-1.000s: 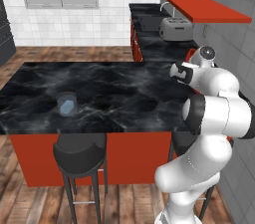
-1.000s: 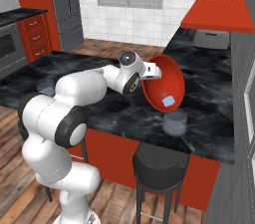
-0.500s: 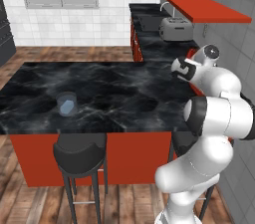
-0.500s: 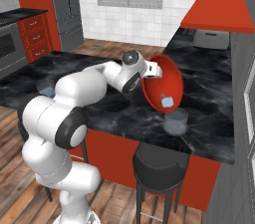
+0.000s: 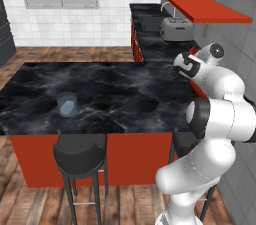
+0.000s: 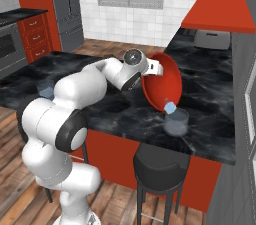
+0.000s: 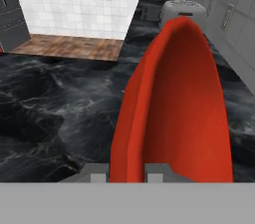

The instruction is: There are four ice cubes in the ice bowl. Place two ice cubes in each glass of water.

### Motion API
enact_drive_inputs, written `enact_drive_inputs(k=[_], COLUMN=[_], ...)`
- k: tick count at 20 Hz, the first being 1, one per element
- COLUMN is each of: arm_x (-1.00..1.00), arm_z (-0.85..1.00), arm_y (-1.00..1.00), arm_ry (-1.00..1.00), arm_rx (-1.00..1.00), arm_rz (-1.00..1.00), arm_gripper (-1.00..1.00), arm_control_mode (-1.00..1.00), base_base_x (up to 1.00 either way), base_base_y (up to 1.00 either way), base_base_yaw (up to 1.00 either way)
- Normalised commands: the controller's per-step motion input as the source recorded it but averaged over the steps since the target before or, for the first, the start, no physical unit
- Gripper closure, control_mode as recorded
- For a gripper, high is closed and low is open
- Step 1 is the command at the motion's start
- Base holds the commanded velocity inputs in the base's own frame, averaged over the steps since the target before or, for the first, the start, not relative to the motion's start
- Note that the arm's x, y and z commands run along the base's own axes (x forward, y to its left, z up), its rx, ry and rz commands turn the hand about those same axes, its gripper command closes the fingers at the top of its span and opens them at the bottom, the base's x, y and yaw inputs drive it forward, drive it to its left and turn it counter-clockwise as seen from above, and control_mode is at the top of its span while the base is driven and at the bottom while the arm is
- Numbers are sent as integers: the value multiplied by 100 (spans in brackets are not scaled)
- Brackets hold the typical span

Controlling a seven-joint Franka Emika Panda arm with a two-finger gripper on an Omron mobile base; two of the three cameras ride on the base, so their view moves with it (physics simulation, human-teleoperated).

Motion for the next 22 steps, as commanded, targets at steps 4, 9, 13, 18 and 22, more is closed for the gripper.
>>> enact_drive_inputs(k=[4,9,13,18,22], arm_x=[0,2,7,2,0], arm_z=[21,21,28,24,4], arm_y=[0,0,0,-14,-52], arm_ry=[-5,-2,0,0,0], arm_rx=[5,6,7,8,8], arm_rz=[0,0,0,0,0], arm_gripper=[100,100,100,100,100], arm_control_mode=[-100,-100,-100,-100,-100], base_base_x=[0,0,0,0,0], base_base_y=[0,0,0,0,0], base_base_yaw=[0,0,0,0,0])
